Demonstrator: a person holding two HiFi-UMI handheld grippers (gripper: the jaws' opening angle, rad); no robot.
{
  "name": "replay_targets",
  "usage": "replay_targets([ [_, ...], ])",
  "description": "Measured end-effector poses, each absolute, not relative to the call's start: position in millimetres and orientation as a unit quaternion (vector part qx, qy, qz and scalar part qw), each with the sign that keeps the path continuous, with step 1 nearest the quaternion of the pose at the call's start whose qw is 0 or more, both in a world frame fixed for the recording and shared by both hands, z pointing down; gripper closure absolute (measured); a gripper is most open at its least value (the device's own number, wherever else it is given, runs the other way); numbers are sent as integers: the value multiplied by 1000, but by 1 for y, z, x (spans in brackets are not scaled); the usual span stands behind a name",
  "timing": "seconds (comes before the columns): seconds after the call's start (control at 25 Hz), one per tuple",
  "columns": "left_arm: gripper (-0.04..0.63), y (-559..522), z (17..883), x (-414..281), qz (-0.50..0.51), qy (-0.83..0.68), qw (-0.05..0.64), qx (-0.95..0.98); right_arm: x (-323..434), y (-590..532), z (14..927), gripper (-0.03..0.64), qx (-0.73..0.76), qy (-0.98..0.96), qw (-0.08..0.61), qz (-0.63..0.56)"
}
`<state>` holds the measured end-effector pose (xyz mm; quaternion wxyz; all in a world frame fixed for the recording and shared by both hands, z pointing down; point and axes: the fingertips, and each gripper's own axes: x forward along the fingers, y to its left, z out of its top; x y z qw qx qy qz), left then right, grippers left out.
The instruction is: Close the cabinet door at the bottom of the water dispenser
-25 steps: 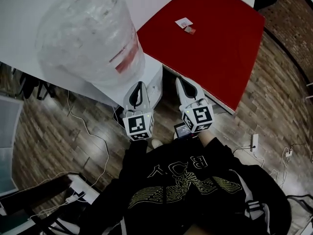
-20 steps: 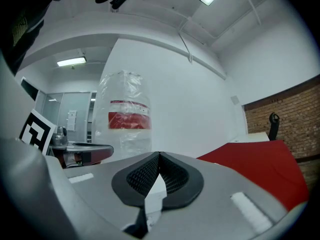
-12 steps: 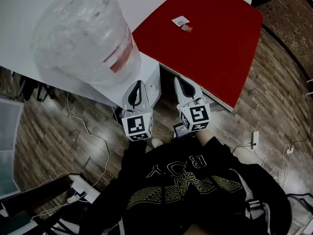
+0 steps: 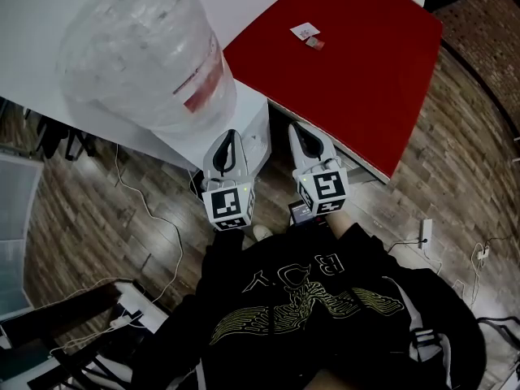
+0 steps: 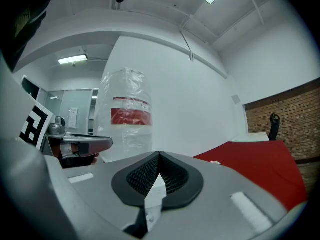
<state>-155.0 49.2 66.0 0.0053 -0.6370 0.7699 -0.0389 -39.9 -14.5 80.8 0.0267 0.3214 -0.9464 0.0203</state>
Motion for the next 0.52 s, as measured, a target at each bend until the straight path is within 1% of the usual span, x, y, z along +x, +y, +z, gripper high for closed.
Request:
replay_targets([
  [0.52,589,52,71,-152,-38,779,-5,-626,-44,-3,87,617,293,-955,36,16],
])
